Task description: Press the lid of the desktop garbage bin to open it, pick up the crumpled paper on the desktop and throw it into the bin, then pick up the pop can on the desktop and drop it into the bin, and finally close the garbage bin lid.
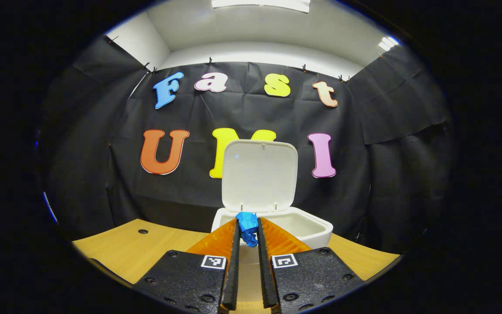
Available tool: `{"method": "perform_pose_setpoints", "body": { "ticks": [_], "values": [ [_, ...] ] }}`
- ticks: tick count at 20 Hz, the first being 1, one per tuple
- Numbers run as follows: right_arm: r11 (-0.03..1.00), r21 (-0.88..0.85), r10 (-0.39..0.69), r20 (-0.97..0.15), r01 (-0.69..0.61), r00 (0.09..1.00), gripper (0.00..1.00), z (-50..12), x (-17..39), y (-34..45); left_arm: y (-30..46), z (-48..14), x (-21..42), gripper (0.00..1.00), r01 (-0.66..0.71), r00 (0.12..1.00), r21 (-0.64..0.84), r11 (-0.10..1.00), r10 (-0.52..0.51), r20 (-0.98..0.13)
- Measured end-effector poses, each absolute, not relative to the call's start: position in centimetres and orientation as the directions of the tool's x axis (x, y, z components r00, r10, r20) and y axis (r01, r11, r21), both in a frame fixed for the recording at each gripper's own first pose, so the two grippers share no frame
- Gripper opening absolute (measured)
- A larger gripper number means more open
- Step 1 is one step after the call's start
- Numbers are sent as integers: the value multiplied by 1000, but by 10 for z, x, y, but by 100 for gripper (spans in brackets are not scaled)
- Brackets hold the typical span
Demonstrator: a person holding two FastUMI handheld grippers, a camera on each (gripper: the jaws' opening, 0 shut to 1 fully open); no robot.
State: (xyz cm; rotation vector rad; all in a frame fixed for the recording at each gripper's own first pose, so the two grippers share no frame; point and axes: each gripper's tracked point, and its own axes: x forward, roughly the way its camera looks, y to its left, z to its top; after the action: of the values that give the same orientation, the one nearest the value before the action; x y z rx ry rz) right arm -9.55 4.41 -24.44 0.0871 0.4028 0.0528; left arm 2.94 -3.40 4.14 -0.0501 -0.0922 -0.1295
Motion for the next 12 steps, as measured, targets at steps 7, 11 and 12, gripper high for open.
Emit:
{"method": "perform_pose_setpoints", "body": {
  "ticks": [7,11,12],
  "values": [
    [996,83,46,-369,-16,928,79,-228,-92,21,-47,55,68,24,145,981,-27,989,-140,135],
    [998,67,25,-350,-2,936,79,-217,-90,5,-56,44,86,27,152,984,-22,988,-149,101],
    [998,67,21,-346,2,938,79,-214,-89,1,-58,42,89,30,158,983,-25,987,-156,94]
  ]
}}
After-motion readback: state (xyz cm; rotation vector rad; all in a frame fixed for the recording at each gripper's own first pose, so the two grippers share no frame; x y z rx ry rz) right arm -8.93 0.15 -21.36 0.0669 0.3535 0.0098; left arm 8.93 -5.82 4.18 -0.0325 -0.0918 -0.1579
